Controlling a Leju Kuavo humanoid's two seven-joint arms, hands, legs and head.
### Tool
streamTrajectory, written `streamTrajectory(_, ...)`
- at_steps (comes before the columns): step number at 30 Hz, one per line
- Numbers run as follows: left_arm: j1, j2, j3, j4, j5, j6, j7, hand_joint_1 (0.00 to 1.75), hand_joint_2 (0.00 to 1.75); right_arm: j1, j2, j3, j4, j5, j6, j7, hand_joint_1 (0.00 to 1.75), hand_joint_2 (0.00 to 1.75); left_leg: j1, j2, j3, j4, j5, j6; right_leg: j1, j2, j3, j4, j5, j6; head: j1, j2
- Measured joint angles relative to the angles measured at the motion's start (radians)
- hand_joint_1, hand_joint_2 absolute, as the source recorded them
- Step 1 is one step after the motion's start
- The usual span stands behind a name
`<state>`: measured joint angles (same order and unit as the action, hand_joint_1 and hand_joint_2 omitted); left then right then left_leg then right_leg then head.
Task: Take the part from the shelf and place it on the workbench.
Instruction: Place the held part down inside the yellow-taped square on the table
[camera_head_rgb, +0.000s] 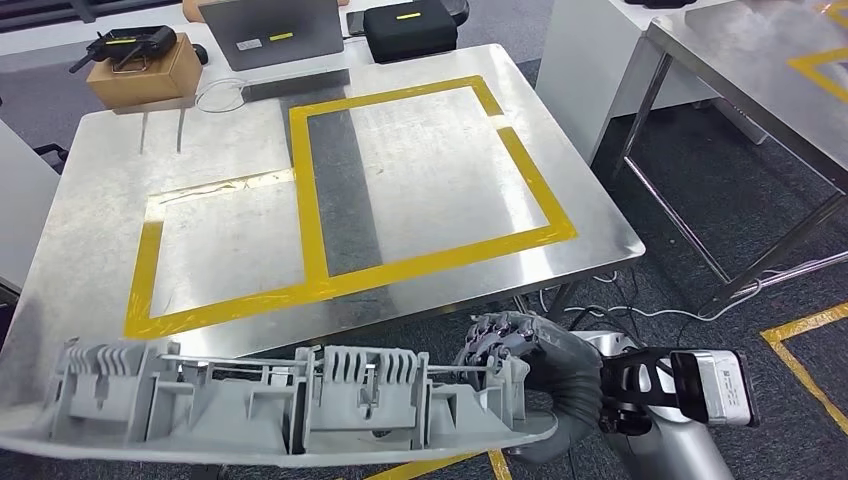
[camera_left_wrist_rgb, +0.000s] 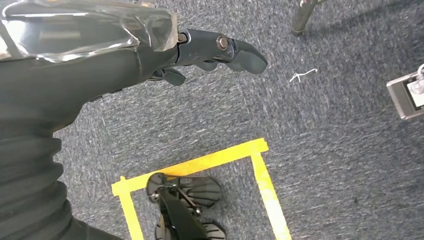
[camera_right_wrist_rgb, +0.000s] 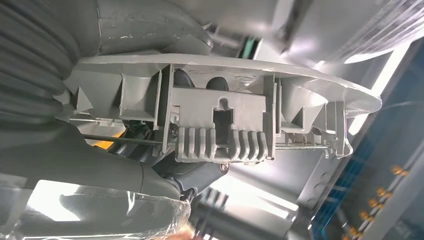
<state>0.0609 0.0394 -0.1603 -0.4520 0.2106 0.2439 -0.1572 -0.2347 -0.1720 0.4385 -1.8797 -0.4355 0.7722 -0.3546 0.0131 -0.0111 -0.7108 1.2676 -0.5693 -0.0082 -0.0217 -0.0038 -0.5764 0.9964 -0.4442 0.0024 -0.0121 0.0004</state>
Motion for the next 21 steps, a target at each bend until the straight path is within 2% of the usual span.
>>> streamTrajectory(1, 0.004, -0.002, 0.000, -0.002, 0.000, 0.002, 0.000, 0.00, 1.75, -0.003, 0.000, -0.010, 0.000, 0.016, -0.007, -0.002, 1.75, 1.75, 0.000, 0.001, -0.018, 0.033, -0.004, 0.000, 0.002, 0.000, 0.001, 0.000, -0.001, -0.001, 0.000, 0.000)
streamTrajectory(2, 0.009, -0.003, 0.000, -0.005, 0.000, 0.005, 0.000, 0.00, 1.75, -0.006, 0.000, -0.019, 0.000, 0.033, -0.013, -0.005, 1.75, 1.75, 0.000, 0.002, -0.016, 0.024, 0.013, 0.003, 0.003, 0.000, 0.002, 0.000, -0.001, -0.001, 0.000, 0.000)
streamTrajectory(3, 0.012, -0.004, 0.001, -0.008, 0.000, 0.007, 0.000, 0.00, 1.75, -0.011, 0.001, -0.028, 0.000, 0.050, -0.020, -0.007, 1.75, 1.75, -0.001, 0.003, 0.007, -0.025, 0.046, 0.008, 0.005, 0.001, 0.005, 0.000, -0.002, -0.002, 0.000, 0.000)
streamTrajectory(4, 0.015, -0.005, 0.001, -0.011, 0.000, 0.009, 0.000, 0.00, 1.75, -0.017, 0.001, -0.037, -0.001, 0.070, -0.029, -0.010, 1.75, 1.75, -0.002, 0.004, 0.042, -0.100, 0.085, 0.016, 0.006, 0.001, 0.007, 0.000, -0.003, -0.002, 0.000, 0.000)
streamTrajectory(6, 0.016, -0.007, 0.001, -0.019, -0.001, 0.013, 0.001, 0.00, 1.75, -0.030, 0.001, -0.053, -0.003, 0.123, -0.054, -0.016, 1.75, 1.75, -0.009, 0.009, 0.101, -0.223, 0.127, 0.032, 0.011, 0.002, 0.007, 0.000, -0.005, 0.000, 0.000, 0.000)
streamTrajectory(7, 0.018, -0.007, 0.002, -0.024, -0.001, 0.015, 0.002, 0.00, 1.75, -0.036, 0.002, -0.059, -0.005, 0.162, -0.075, -0.018, 1.75, 1.75, -0.013, 0.010, 0.112, -0.251, 0.131, 0.039, 0.012, 0.002, 0.006, 0.000, -0.005, 0.003, 0.001, 0.000)
streamTrajectory(9, 0.027, -0.009, 0.003, -0.036, -0.003, 0.019, 0.007, 0.00, 1.75, -0.045, 0.002, -0.071, -0.011, 0.285, -0.140, -0.020, 1.75, 1.75, -0.018, 0.010, 0.117, -0.263, 0.129, 0.047, 0.013, 0.001, 0.004, -0.002, -0.005, 0.014, 0.000, 0.000)
streamTrajectory(11, 0.038, -0.012, 0.007, -0.051, -0.005, 0.023, 0.012, 0.00, 1.75, -0.051, -0.001, -0.081, -0.019, 0.452, -0.229, -0.018, 1.75, 1.75, -0.014, 0.009, 0.129, -0.277, 0.138, 0.056, 0.013, 0.001, -0.006, 0.016, -0.016, 0.020, 0.001, 0.000)
streamTrajectory(12, 0.042, -0.015, 0.011, -0.058, -0.006, 0.025, 0.015, 0.00, 1.75, -0.056, -0.004, -0.085, -0.021, 0.536, -0.277, -0.014, 1.75, 1.75, -0.011, 0.008, 0.134, -0.283, 0.142, 0.060, 0.013, 0.001, -0.024, 0.054, -0.034, 0.019, 0.002, 0.000)
streamTrajectory(14, 0.050, -0.022, 0.020, -0.070, -0.009, 0.029, 0.019, 0.00, 1.75, -0.064, -0.011, -0.090, -0.022, 0.697, -0.378, 0.003, 1.75, 1.75, -0.009, 0.007, 0.135, -0.287, 0.146, 0.064, 0.012, 0.002, -0.090, 0.185, -0.088, 0.015, 0.003, 0.000)
streamTrajectory(15, 0.055, -0.025, 0.024, -0.075, -0.010, 0.030, 0.022, 0.00, 1.75, -0.068, -0.015, -0.090, -0.021, 0.776, -0.426, 0.016, 1.75, 1.75, -0.010, 0.007, 0.134, -0.287, 0.145, 0.065, 0.010, 0.002, -0.124, 0.252, -0.109, 0.016, 0.003, 0.000)
streamTrajectory(16, 0.060, -0.028, 0.028, -0.080, -0.012, 0.032, 0.025, 0.00, 1.75, -0.072, -0.019, -0.089, -0.020, 0.853, -0.473, 0.032, 1.75, 1.75, -0.010, 0.006, 0.134, -0.287, 0.145, 0.065, 0.009, 0.002, -0.147, 0.291, -0.117, 0.021, 0.003, 0.000)
streamTrajectory(17, 0.065, -0.030, 0.031, -0.085, -0.016, 0.033, 0.028, 0.00, 1.75, -0.077, -0.023, -0.087, -0.017, 0.923, -0.515, 0.050, 1.75, 1.75, -0.010, 0.004, 0.134, -0.286, 0.144, 0.065, 0.006, 0.002, -0.150, 0.290, -0.109, 0.029, 0.003, 0.000)
streamTrajectory(18, 0.068, -0.034, 0.033, -0.091, -0.020, 0.034, 0.032, 0.00, 1.75, -0.085, -0.028, -0.085, -0.013, 0.988, -0.553, 0.069, 1.75, 1.75, -0.010, 0.002, 0.134, -0.285, 0.143, 0.063, 0.004, 0.002, -0.132, 0.244, -0.084, 0.040, 0.003, 0.000)
streamTrajectory(19, 0.070, -0.037, 0.034, -0.096, -0.025, 0.035, 0.036, 0.00, 1.75, -0.094, -0.034, -0.083, -0.008, 1.040, -0.584, 0.087, 1.75, 1.75, -0.010, -0.001, 0.134, -0.282, 0.141, 0.060, 0.001, 0.002, -0.098, 0.169, -0.052, 0.049, 0.003, 0.000)
streamTrajectory(20, 0.071, -0.039, 0.034, -0.099, -0.031, 0.034, 0.041, 0.00, 1.75, -0.104, -0.041, -0.081, 0.000, 1.082, -0.610, 0.104, 1.75, 1.75, -0.012, -0.003, 0.132, -0.277, 0.138, 0.056, 0.000, 0.002, -0.063, 0.096, -0.023, 0.053, 0.003, 0.000)
streamTrajectory(21, 0.071, -0.041, 0.035, -0.102, -0.037, 0.033, 0.045, 0.00, 1.75, -0.114, -0.047, -0.078, 0.008, 1.117, -0.631, 0.120, 1.75, 1.75, -0.014, -0.005, 0.130, -0.272, 0.134, 0.051, -0.001, 0.002, -0.037, 0.040, -0.002, 0.052, 0.002, 0.000)
